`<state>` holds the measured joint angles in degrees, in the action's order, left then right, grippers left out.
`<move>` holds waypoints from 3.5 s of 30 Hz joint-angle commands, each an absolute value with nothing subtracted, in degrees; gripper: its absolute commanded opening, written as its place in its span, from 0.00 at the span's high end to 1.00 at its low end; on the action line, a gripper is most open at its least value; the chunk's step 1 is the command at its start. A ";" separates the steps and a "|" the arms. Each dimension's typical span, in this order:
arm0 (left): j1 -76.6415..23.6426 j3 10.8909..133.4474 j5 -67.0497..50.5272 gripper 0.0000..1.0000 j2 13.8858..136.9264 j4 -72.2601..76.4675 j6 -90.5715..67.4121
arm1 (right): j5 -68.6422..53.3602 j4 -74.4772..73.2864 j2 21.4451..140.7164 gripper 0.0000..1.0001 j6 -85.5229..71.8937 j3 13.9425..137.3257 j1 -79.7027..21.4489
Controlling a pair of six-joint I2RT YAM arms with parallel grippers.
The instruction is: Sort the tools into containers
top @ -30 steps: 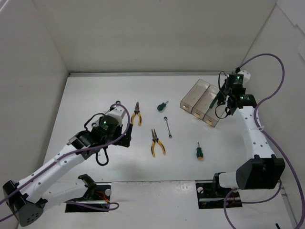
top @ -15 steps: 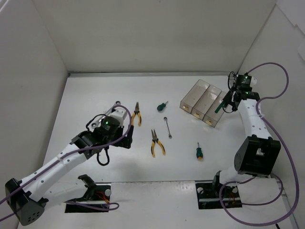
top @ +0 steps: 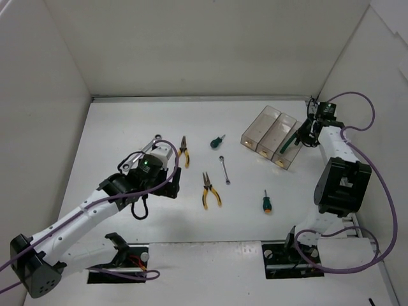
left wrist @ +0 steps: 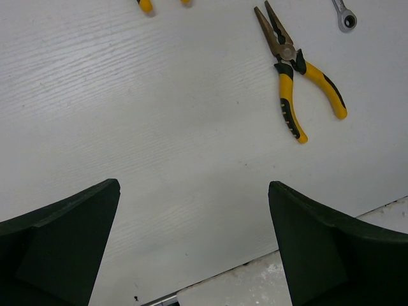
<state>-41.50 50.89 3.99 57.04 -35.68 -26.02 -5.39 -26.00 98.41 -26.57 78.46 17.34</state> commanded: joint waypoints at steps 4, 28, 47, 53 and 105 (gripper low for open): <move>-41.13 51.77 3.16 0.00 57.57 -33.57 -27.25 | -13.80 -18.37 100.98 1.00 -26.28 83.23 19.42; -41.13 51.60 1.32 0.00 59.07 -32.17 -28.12 | -10.73 -17.14 101.96 0.37 -27.15 80.16 21.09; -41.13 51.24 -1.41 0.00 59.68 -30.15 -31.37 | 2.46 -26.89 82.46 0.13 -25.14 76.64 20.66; -41.13 51.77 -0.36 0.00 60.73 -30.85 -32.87 | 4.65 -29.35 76.65 0.15 -20.32 77.87 14.78; -20.92 48.87 6.24 0.00 49.83 -40.34 -24.43 | 4.04 -18.55 97.20 0.67 -28.65 56.87 -44.64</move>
